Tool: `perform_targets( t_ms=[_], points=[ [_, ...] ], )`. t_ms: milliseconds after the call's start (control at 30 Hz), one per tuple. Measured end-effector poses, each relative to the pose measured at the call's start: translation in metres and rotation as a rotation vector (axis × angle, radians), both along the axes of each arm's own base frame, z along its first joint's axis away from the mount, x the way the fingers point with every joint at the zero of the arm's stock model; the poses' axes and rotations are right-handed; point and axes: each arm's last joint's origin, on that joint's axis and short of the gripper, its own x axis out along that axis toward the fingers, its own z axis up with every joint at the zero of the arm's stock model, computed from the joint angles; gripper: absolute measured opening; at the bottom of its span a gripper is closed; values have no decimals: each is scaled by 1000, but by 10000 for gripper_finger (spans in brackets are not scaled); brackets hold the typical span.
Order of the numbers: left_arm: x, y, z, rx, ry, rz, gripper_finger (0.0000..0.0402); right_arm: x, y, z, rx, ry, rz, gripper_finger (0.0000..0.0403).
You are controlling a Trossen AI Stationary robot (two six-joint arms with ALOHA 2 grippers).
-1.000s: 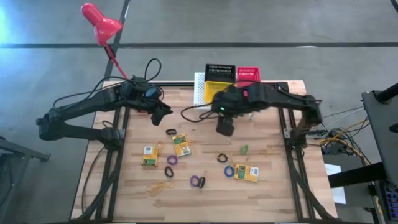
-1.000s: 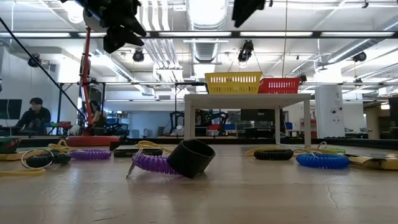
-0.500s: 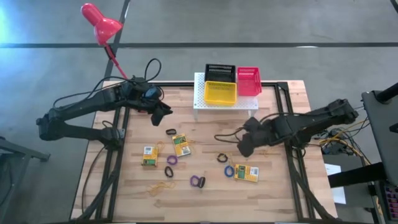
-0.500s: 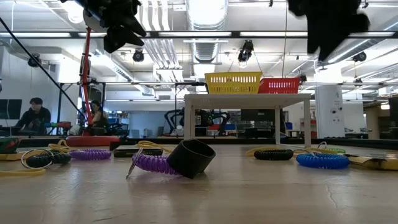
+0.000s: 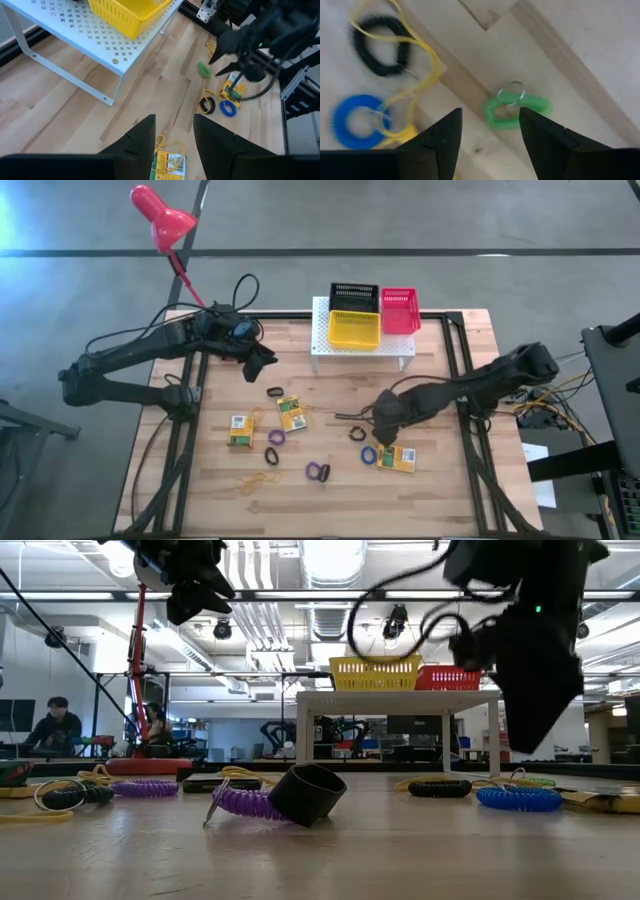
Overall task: Pick & Place Office Desk Supplies
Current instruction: Put the green spring keychain in the red bin on the shelf
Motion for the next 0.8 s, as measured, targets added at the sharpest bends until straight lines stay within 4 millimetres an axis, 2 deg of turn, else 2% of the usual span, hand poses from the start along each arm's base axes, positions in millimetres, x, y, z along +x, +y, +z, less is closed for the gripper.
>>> perform_targets(
  t_ms=[267,433,600,800],
  points=[
    [0,0,0,-40,-6,31,138,12,3,-33,21,131,130,152],
    [0,0,0,-58,-9,45,138,16,4,-38,46,138,143,93],
    [0,0,0,-71,-10,54,138,20,4,-20,61,47,187,21],
    [1,0,1,-89,-15,69,138,14,0,36,96,-164,171,16]
  ],
)
